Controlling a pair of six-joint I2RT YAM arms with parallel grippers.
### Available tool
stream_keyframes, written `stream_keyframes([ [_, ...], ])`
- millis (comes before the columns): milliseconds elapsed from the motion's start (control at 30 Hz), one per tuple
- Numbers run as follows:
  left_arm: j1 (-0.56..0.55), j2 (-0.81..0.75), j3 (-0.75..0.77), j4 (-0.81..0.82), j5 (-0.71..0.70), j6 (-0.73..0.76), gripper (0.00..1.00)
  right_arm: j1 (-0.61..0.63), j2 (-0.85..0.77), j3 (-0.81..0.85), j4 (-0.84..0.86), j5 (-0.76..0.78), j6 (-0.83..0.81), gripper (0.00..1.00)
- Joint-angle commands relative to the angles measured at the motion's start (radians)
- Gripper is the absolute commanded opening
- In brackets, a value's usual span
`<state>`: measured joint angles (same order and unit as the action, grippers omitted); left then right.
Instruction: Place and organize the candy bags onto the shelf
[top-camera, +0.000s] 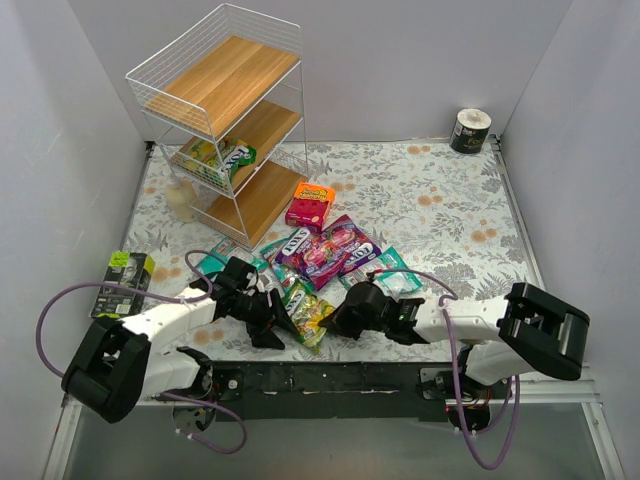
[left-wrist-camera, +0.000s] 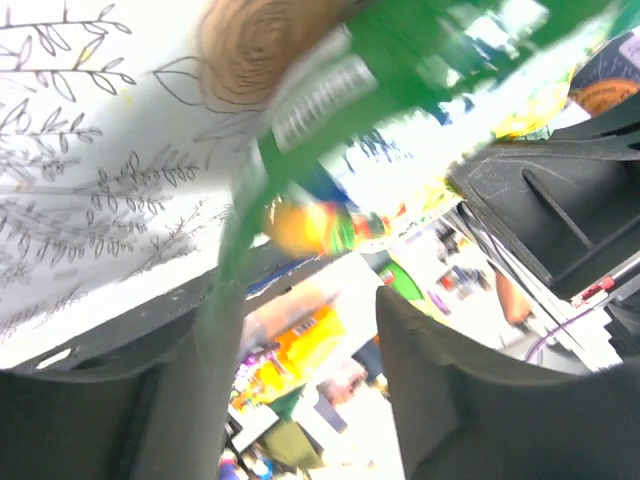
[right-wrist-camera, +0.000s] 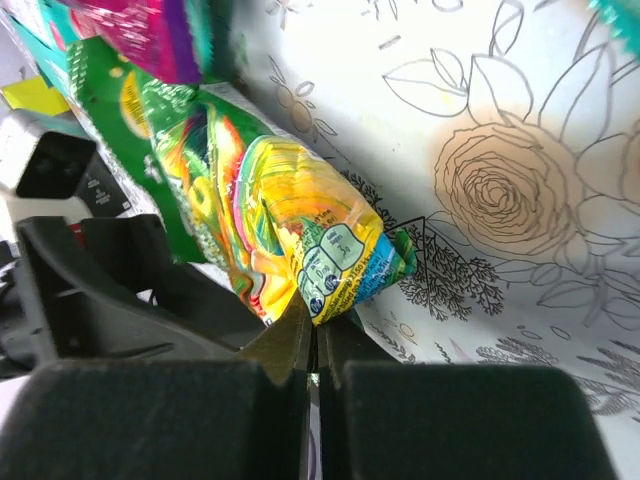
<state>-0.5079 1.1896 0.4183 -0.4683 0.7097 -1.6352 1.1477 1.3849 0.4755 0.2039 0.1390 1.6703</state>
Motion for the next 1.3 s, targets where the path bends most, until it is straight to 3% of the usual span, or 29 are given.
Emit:
stream_keyframes([
  [0,-0.003,-0.091,0.106,-0.153,-0.133,0.038,0.59,0.003,-0.087,0.034,-0.11,0.117,-0.066,0.01],
  [133,-0.003,-0.145,0.2,-0.259,-0.257,0.054,0.64,0.003,-0.164,0.046,-0.145,0.155,-0.11,0.01],
  [433,0.0,-0.168,0.404,-0.435,-0.507,0.06,0.7,-0.005,-0.401,0.256,-0.399,0.312,-0.302,0.01],
  [833,0.0,-0.193,0.3,-0.418,-0.512,0.003,0.71,-0.115,-0.411,0.598,-0.514,0.36,-0.54,0.01],
  [1267,0.0,-0.197,0.194,-0.346,-0.529,-0.044,0.71,-0.339,-0.284,0.821,-0.468,0.105,-0.698,0.01],
])
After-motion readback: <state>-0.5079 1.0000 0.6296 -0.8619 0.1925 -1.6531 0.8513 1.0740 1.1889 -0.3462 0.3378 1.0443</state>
